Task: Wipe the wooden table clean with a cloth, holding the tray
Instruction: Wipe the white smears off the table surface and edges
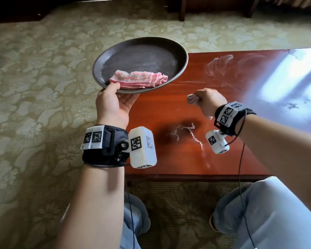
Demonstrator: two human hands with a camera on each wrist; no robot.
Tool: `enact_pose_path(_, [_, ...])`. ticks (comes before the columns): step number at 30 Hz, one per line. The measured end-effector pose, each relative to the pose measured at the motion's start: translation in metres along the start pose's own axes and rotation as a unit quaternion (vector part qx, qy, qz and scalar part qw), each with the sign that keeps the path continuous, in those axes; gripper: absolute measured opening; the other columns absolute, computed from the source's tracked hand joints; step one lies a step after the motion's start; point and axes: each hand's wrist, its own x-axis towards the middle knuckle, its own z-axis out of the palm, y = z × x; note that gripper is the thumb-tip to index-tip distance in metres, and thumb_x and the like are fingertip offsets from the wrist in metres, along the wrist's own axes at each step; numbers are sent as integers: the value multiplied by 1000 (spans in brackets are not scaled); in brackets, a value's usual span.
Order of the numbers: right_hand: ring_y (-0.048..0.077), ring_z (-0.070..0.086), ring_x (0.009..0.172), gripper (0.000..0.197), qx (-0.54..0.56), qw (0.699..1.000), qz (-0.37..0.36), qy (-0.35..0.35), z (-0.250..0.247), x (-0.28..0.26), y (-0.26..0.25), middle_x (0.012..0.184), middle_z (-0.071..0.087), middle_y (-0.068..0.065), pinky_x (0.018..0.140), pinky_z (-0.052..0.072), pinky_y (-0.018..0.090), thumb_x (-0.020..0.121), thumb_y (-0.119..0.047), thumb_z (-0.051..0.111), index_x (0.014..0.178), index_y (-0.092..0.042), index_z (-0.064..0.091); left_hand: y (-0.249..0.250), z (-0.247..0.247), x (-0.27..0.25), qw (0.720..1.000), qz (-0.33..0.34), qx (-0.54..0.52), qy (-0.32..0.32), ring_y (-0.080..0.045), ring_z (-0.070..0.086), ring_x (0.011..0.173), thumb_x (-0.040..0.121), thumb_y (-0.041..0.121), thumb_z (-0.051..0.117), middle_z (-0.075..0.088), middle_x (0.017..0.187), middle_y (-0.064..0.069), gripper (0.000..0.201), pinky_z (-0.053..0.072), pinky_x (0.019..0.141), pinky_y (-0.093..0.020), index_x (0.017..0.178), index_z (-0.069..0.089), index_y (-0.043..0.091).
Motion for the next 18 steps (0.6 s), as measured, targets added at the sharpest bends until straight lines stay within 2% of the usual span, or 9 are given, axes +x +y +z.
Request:
enact_pose_path(2, [12, 59, 84, 23, -6, 996, 88, -18, -17, 6, 15, 90, 60, -9, 64, 38, 10, 88, -2, 56, 89, -24, 61, -11, 8, 7, 1000, -7, 2, -4, -31, 73, 82, 96, 2, 49, 68, 99, -20, 32, 60, 70, -40, 126, 58, -4])
enact_pose_path(3, [15, 58, 82, 20, -14, 991, 127, -40, -22, 10, 25, 88, 61, -5, 59, 39, 11, 88, -2, 56, 90, -21, 61, -17, 11, 10, 1000, -11, 4, -7, -31, 73, 84, 96, 2, 49, 69, 100, -20, 33, 60, 71, -40, 127, 57, -4])
enact_pose_path(4, [17, 58, 77, 17, -16, 984, 164, -63, -25, 13, 36, 83, 64, -3, 56, 40, 17, 86, -2, 57, 91, -18, 63, -23, 15, 14, 1000, -14, 7, -11, -31, 73, 85, 96, 3, 49, 69, 99, -20, 33, 60, 72, -40, 127, 58, -4])
enact_pose_path(5, [16, 58, 68, 17, -18, 976, 202, -79, -26, 16, 47, 70, 66, -4, 52, 42, 20, 82, -2, 57, 88, -16, 64, -28, 18, 18, 1000, -18, 11, -15, -31, 73, 85, 96, 3, 48, 70, 98, -19, 32, 60, 73, -40, 126, 58, -3])
enact_pose_path(7, [16, 53, 50, 19, -2, 962, 263, -68, -25, 20, 69, 47, 60, -6, 51, 46, 21, 76, -2, 50, 81, -15, 63, -37, 22, 23, 999, -25, 20, -25, -30, 73, 85, 97, 3, 47, 71, 94, -18, 27, 60, 73, -39, 120, 60, -2])
enact_pose_path(8, [20, 50, 47, 20, -4, 959, 276, -60, -22, 20, 77, 46, 58, -5, 50, 45, 22, 71, -3, 45, 76, -15, 61, -42, 24, 25, 999, -28, 24, -28, -30, 73, 85, 97, 3, 47, 72, 93, -17, 26, 60, 74, -39, 118, 61, -1])
enact_pose_path(11, [24, 44, 54, 12, -33, 955, 289, -63, -14, 23, 100, 66, 56, 3, 51, 40, 26, 63, -10, 38, 67, -12, 49, -53, 28, 32, 999, -34, 28, -26, -30, 74, 84, 97, 4, 48, 72, 92, -17, 28, 60, 72, -39, 121, 60, -2])
enact_pose_path(15, [28, 59, 68, 19, -27, 949, 307, -70, 0, 21, 113, 79, 62, 10, 60, 42, 29, 80, -21, 42, 82, -11, 58, -62, 29, 37, 999, -35, 35, -18, -30, 74, 81, 97, 3, 47, 71, 93, -18, 31, 59, 68, -38, 125, 58, -3])
enact_pose_path(18, [30, 60, 77, 8, -58, 950, 297, -74, 8, 16, 108, 88, 60, 12, 67, 43, 32, 85, -20, 51, 89, -15, 56, -65, 27, 38, 999, -35, 37, -17, -30, 74, 81, 97, 3, 47, 70, 95, -19, 31, 59, 68, -38, 126, 58, -3])
